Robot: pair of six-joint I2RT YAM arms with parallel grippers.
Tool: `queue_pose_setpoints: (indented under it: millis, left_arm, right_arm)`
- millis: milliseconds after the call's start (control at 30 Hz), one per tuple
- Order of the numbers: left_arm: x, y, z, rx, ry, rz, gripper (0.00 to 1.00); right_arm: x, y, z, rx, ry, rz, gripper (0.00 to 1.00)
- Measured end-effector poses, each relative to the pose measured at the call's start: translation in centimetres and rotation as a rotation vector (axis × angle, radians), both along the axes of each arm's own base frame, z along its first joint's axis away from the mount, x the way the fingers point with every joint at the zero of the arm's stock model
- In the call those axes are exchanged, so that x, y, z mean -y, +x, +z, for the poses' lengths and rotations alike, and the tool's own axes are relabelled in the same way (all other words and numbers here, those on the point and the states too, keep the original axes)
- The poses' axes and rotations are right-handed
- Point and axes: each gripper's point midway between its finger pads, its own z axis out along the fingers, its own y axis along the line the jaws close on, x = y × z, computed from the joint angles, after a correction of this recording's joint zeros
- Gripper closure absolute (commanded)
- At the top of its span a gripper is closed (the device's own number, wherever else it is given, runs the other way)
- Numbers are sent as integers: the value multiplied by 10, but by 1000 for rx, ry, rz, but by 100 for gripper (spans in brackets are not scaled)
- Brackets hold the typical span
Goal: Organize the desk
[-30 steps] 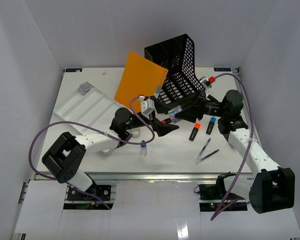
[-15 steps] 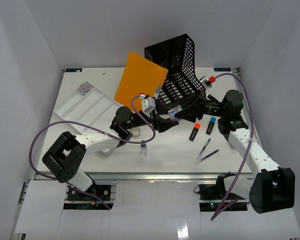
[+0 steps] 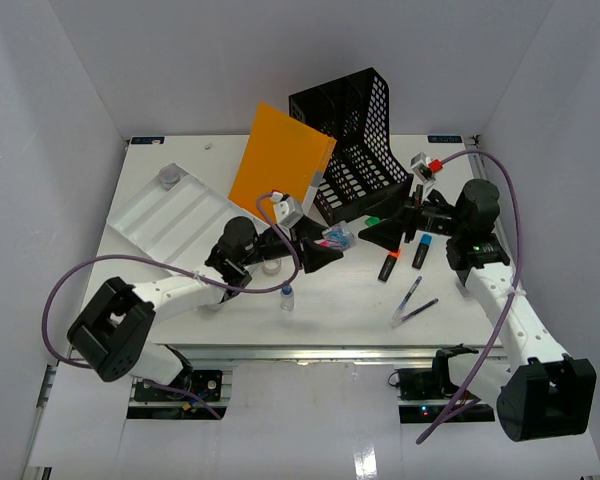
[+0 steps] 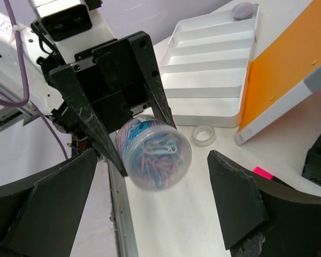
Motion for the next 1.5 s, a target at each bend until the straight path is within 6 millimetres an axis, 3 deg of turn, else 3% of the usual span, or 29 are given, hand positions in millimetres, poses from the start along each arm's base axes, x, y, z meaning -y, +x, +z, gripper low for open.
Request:
queue_pose_setpoints:
  millis: [200,367,533,667,733,900,1067,1233,1333,1500]
  left_arm:
    - [-52,18,-9,-125,44,144,100]
    - [-125,67,-14,-284,84,407,100]
    - [-238,131,-23,-502,78,759,100]
    - [-336,165,-46,-666,45,1035,100]
    - [-368,175,-61,-737,51,1124,100]
    - [-399,212,-88,-785,130,1220,100]
    - [-423,245,-108,-721,254,1271,100]
    - [-448,264,-124,-624,397,1317,100]
    - [-459,269,-128,-535,488,1329,98]
    - [-472,280,-117,-369,564,1337,97]
  right_arm:
    - [20,5,8,102,-16,-50,10]
    - [26,-3,-2,140,-34,-47,10]
    - [32,-12,-21,162,-59,-61,10]
    - [44,-13,-43,152,-75,-102,10]
    - [50,-11,-54,137,-80,-125,10]
    - [60,-9,-62,122,-81,-147,10]
    - [64,-10,-61,137,-79,-147,10]
    - [64,-12,-60,144,-76,-135,10]
    - [64,-13,-60,144,-74,-126,10]
    - [64,-14,-60,143,-72,-118,10]
